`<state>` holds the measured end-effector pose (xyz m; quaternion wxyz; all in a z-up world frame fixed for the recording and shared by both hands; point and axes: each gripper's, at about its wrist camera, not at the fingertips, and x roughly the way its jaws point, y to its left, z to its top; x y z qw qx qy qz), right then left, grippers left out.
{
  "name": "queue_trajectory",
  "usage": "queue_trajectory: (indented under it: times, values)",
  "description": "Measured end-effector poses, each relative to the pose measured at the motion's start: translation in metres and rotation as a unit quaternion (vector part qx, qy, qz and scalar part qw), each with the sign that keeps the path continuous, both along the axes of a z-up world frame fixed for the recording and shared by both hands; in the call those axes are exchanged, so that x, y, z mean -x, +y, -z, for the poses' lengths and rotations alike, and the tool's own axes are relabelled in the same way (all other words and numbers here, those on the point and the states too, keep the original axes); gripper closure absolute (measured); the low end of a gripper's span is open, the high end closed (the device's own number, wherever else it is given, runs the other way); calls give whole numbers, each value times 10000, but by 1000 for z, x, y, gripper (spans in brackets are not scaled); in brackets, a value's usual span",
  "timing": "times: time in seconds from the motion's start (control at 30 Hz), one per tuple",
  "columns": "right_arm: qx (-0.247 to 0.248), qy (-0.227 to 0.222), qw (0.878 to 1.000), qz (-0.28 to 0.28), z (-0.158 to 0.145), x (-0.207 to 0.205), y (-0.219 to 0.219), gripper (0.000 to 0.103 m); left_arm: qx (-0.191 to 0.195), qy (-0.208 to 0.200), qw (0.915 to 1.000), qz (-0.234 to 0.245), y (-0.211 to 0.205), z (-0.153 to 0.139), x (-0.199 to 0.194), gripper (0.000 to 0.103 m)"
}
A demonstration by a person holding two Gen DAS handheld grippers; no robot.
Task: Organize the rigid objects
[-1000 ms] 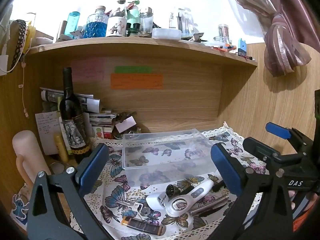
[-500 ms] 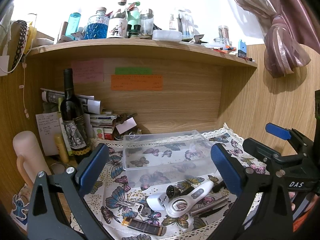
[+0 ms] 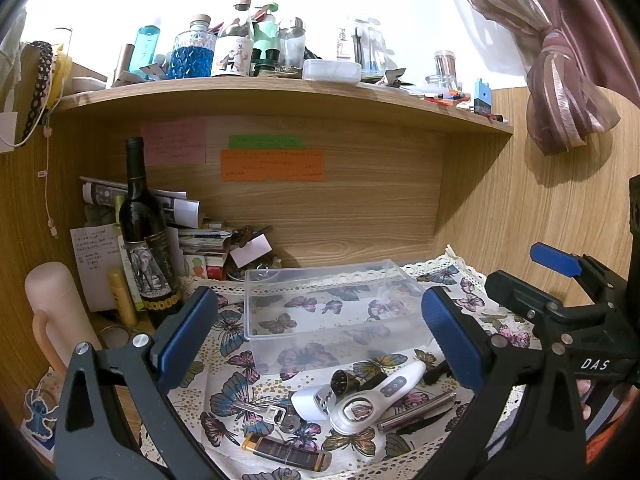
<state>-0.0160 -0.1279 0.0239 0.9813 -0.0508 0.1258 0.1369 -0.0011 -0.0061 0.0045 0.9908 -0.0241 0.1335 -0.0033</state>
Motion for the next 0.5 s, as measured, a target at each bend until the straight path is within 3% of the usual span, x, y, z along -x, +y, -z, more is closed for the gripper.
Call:
queue_trajectory:
  times: [0.5]
  values:
    - [-75, -18, 10000, -18, -2, 2, -2, 0, -20, -32, 10000, 17, -3, -2, 2, 0]
